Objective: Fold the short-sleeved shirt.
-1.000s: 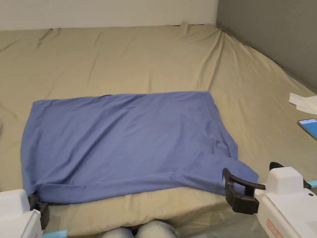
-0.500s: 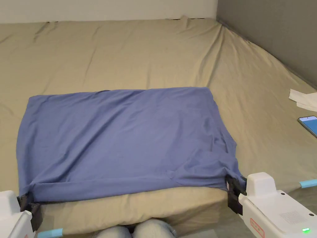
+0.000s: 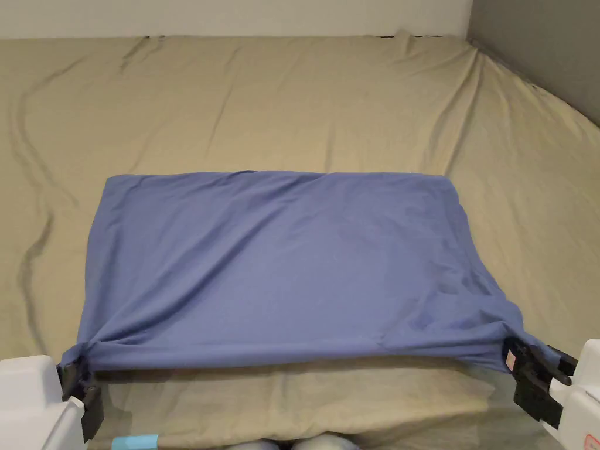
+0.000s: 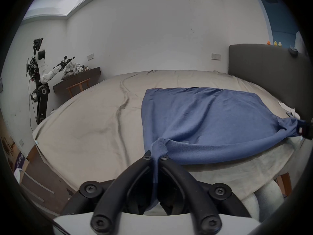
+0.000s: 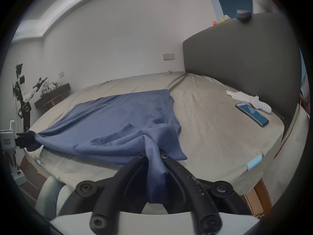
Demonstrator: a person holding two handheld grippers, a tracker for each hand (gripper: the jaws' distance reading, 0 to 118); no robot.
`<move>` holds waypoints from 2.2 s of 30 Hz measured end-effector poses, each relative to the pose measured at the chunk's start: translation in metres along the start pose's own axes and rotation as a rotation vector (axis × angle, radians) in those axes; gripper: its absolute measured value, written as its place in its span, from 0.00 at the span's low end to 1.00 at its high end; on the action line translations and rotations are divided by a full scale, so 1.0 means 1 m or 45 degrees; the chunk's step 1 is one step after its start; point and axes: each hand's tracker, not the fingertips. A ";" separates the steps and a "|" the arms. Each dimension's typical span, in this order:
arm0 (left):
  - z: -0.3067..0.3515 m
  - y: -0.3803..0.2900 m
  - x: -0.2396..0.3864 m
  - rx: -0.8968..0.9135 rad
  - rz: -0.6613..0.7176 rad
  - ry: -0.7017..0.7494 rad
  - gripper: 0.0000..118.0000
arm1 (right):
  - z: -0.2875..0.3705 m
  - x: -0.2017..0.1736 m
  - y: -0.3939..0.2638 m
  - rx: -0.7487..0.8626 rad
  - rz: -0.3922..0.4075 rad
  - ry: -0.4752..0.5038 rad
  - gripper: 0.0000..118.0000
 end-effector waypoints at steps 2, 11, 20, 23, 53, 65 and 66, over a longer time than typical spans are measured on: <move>-0.007 0.012 -0.001 -0.004 -0.018 0.015 0.00 | -0.011 0.000 0.021 -0.043 -0.012 0.037 0.09; -0.074 0.084 0.019 0.014 -0.072 0.098 0.00 | -0.094 -0.027 0.100 -0.092 -0.033 0.026 0.09; -0.160 0.093 0.019 -0.131 0.025 0.043 0.00 | -0.178 -0.022 0.116 -0.273 0.015 -0.003 0.09; -0.173 0.089 0.024 -0.164 -0.033 0.030 0.10 | -0.192 -0.022 0.114 -0.303 0.022 -0.007 0.26; 0.038 0.052 0.006 0.412 -0.014 0.053 0.00 | 0.026 -0.091 0.065 0.557 0.265 0.020 0.02; -0.082 0.028 0.002 -0.067 0.056 -0.066 0.88 | -0.003 -0.086 0.059 0.421 0.216 0.080 0.02; -0.092 0.029 0.005 -0.121 0.020 -0.066 0.88 | -0.008 -0.086 0.061 0.412 0.222 0.080 0.02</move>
